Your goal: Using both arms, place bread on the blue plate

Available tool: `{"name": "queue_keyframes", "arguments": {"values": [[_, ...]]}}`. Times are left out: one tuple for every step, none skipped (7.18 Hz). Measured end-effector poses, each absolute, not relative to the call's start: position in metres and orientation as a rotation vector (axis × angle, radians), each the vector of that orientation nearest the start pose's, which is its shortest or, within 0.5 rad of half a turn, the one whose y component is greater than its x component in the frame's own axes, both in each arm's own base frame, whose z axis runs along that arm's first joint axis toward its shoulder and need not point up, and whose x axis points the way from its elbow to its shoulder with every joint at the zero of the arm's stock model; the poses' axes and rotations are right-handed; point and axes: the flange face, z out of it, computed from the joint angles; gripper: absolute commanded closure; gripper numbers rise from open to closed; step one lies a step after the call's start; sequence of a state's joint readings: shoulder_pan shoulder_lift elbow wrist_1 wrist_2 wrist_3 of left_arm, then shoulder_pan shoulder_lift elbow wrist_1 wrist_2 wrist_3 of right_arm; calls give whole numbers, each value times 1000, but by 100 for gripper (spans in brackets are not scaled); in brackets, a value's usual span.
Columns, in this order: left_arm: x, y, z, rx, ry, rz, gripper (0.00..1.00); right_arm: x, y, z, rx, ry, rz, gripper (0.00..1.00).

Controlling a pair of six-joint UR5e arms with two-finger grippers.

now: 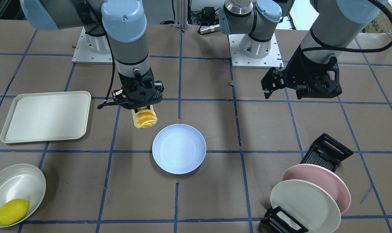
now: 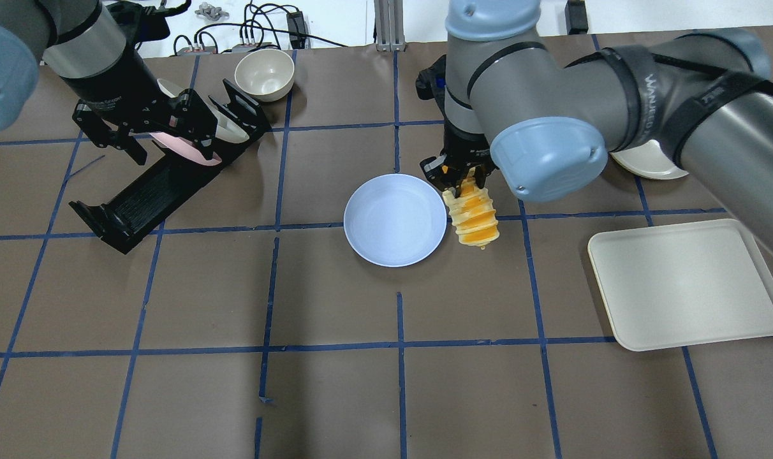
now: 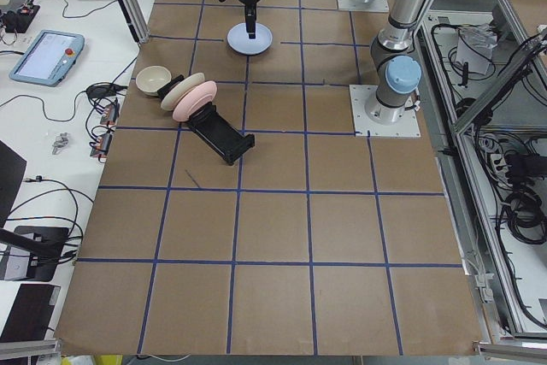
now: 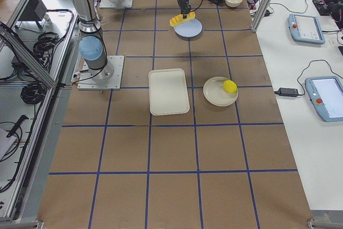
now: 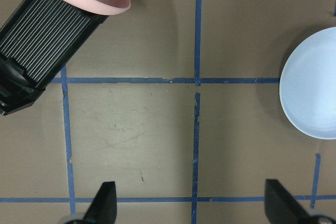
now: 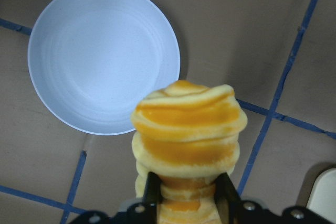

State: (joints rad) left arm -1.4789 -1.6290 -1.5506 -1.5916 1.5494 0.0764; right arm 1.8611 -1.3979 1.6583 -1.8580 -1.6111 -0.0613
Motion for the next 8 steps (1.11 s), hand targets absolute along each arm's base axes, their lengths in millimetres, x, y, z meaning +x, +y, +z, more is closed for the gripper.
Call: {"name": "queue_keyframes", "arguments": {"values": [[-89,-520,465,-20,3170,106,0,296,-491,376,-577,3116,-57,42],[-90,-519,465,-15,3173,108,0,307,-489,369,-597,3099,-62,37],[-91,-518,466,-10,3175,105,0,319,-491,360,-613,3064,-85,27],[-92,-517,468,-4,3176,100,0,333,-493,350,-633,3028,-114,12],[-93,-517,469,-1,3175,95,0,344,-492,344,-656,3007,-133,4],[-93,-517,469,0,3174,95,0,350,-493,342,-672,3000,-148,3],[-93,-517,469,-2,3172,97,0,349,-494,342,-680,3001,-158,1],[-92,-517,468,-6,3170,99,0,342,-496,345,-696,3013,-173,0]]}}
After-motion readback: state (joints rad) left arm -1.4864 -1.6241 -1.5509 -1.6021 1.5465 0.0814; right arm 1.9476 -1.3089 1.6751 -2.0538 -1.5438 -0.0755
